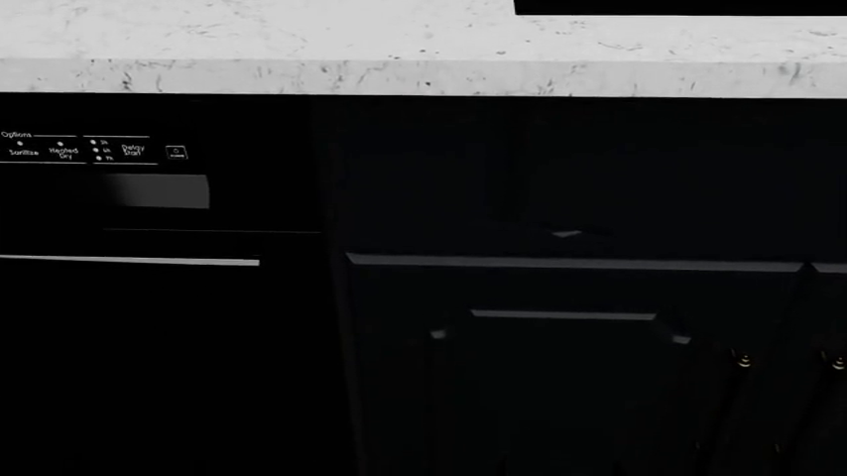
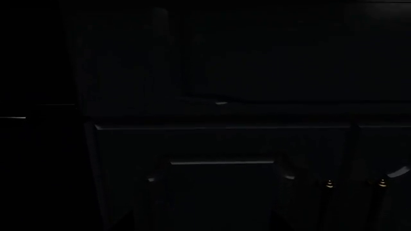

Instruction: Open the dishwasher door

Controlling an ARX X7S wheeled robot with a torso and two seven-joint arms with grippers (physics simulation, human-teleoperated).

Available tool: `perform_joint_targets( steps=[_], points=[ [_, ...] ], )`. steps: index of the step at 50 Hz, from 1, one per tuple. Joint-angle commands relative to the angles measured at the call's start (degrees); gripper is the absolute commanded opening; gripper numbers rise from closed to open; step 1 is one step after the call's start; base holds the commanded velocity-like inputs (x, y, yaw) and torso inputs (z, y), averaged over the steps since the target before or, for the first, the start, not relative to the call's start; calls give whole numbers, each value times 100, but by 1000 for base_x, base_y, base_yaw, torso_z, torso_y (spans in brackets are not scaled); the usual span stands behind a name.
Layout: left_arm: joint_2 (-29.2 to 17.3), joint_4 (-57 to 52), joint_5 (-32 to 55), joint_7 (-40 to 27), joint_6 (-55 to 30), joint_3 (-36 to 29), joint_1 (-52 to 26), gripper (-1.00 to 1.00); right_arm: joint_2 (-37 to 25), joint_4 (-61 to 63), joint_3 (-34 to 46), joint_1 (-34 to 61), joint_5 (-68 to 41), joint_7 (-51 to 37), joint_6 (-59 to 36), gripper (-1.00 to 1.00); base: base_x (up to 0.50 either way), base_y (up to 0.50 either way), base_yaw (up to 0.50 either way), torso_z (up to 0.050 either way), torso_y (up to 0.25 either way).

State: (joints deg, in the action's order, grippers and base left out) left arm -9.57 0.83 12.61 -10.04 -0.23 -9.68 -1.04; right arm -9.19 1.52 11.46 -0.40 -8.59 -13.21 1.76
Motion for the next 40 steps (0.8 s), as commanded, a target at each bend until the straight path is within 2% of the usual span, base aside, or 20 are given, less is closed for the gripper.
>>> perform_joint_targets(
  steps=[1,21,32,37,40],
  points=[
    [-32,27,-35,-57,36,-57,-36,100,-39,-28,51,2,-21,-29,29,100,0,0,0,0,0],
    [-103,-61,-50,-164,79,-116,4,100,-100,44,104,-25,-83,-107,29,100,338,0,0,0,0],
    [-180,-97,-92,-201,13,-174,-18,100,-129,91,109,-25,-204,-110,-5,100,0,0,0,0,0],
    [-507,-297,-688,-366,-543,-426,-40,100,-150,94,131,-18,-243,-88,-6,100,0,0,0,0,0],
    [-931,-605,-1489,-476,-1465,-755,-170,100,-165,116,137,-26,-262,-89,-13,100,0,0,0,0,0]
  ],
)
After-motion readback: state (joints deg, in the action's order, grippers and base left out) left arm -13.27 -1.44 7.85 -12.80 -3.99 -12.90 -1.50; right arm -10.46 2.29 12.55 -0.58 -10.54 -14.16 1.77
